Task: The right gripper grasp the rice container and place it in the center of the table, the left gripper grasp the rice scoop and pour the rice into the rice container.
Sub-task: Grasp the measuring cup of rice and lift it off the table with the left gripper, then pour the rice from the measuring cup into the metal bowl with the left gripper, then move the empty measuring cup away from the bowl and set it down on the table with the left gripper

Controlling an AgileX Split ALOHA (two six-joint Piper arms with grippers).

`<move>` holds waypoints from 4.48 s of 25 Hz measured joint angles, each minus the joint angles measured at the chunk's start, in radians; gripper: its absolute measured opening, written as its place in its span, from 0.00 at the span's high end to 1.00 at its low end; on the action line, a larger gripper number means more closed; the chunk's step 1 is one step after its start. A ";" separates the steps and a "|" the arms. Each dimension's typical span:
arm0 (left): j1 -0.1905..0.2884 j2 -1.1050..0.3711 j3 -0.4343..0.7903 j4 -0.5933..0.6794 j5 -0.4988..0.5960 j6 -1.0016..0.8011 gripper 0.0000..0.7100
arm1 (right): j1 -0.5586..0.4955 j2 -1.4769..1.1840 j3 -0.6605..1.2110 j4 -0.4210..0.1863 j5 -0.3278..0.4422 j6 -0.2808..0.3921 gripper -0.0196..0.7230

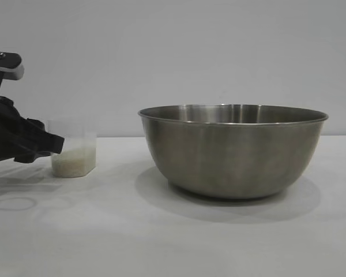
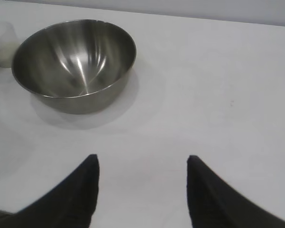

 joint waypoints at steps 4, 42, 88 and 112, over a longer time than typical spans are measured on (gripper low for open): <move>0.000 0.000 -0.011 0.000 0.000 0.000 0.73 | 0.000 0.000 0.000 0.000 0.000 0.000 0.45; -0.052 -0.339 -0.245 0.834 0.083 0.633 1.00 | 0.000 0.000 0.000 0.000 0.000 0.000 0.45; -0.125 -0.314 -0.266 0.044 0.210 0.194 1.00 | 0.000 0.000 0.000 0.000 0.000 0.008 0.45; 0.128 -0.061 0.026 0.313 0.003 -0.059 1.00 | 0.000 0.000 0.000 0.000 0.000 0.010 0.45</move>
